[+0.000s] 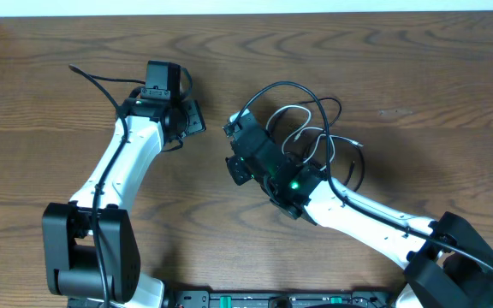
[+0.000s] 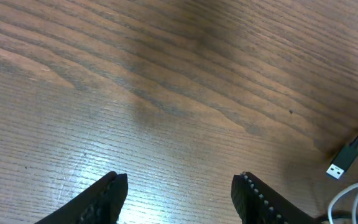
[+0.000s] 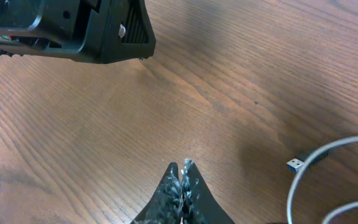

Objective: Untangle cables

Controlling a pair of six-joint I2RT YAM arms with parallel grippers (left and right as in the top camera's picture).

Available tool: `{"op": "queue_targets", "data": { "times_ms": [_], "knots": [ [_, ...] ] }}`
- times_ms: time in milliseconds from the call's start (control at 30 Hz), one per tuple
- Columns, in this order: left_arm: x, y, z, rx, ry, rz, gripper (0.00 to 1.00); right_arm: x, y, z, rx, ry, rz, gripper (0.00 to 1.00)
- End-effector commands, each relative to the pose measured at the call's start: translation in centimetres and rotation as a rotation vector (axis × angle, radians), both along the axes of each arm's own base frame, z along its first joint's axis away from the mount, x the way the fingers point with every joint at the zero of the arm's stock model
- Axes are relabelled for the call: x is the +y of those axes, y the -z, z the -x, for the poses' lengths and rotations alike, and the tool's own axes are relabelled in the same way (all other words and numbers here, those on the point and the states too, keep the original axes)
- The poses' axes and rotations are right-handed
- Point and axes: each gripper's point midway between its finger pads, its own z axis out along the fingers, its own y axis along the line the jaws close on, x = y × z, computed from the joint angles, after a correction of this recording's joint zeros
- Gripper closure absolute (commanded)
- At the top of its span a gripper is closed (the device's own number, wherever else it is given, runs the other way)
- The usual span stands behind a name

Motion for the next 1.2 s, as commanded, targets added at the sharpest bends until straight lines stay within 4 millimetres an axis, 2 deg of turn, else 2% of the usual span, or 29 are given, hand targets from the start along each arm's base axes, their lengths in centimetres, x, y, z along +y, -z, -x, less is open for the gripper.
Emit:
{"op": "queue_targets", "data": {
  "times_ms": [0,100,167,200,333,400,433,533,567,600,633,767,833,900,933,1033,1167],
  "knots": [
    [0.4,0.6,0.2,0.017,-0.018,-0.01,0.41,-0.5,-0.8,-0.3,-0.032,0.006,0.01,0.99],
    [0.4,0.6,0.2,0.017,-0.018,-0.01,0.41,-1.1,-0.9,-0.8,-0.039,0.028,0.012,0.97],
    [0.4,0.6,0.2,0.017,-0.018,-0.009,0.41,-1.9,-0.7,-1.4,-0.028,0.05,0.019,0.73],
    [0.4,0.6,0.2,0.017,-0.018,-0.01,0.41,-2.4,-0.5,-1.7,-0.016,0.069,0.021,0.65],
    [0.4,0.6,0.2,0.017,-0.018,-0.01,0.41,-5.0,0.7,-2.9,0.088,0.111,0.002,0.39],
    [0.4,0.6,0.2,0.017,-0.018,-0.01,0.43,-6.2,1.2,-3.3,0.161,0.103,-0.02,0.36],
    [0.4,0.6,0.2,0.017,-0.018,-0.01,0.48,-7.0,1.5,-3.5,0.21,0.103,-0.045,0.35],
    [0.4,0.6,0.2,0.017,-0.018,-0.01,0.77,-9.1,1.9,-4.1,0.328,0.118,-0.134,0.34],
    [0.4,0.7,0.2,0.017,-0.018,-0.009,0.81,-9.9,1.9,-4.4,0.361,0.134,-0.169,0.34],
    [0.4,0.7,0.2,0.018,-0.018,-0.009,0.91,-10.5,1.7,-4.7,0.393,0.152,-0.212,0.34],
    [0.4,0.7,0.2,0.019,-0.02,-0.009,0.92,-11.0,1.5,-5.0,0.416,0.166,-0.249,0.34],
    [0.4,1.3,0.3,0.037,-0.043,-0.001,0.92,-12.9,1.2,-6.4,0.501,0.306,-0.377,0.34],
    [0.4,1.6,0.3,0.045,-0.043,-0.002,0.91,-13.5,1.2,-6.8,0.542,0.376,-0.427,0.3],
    [0.4,1.7,0.3,0.048,-0.043,-0.003,0.83,-13.5,1.3,-7.1,0.566,0.414,-0.464,0.27],
    [0.4,1.7,0.3,0.048,-0.043,-0.003,0.74,-13.4,1.4,-7.3,0.573,0.428,-0.482,0.26],
    [0.4,1.7,0.2,0.044,-0.043,-0.002,0.62,-12.5,2.0,-7.6,0.588,0.437,-0.507,0.22],
    [0.4,1.7,0.2,0.044,-0.043,-0.002,0.58,-11.7,3.4,-8.4,0.609,0.487,-0.541,0.22]
  ]
}}
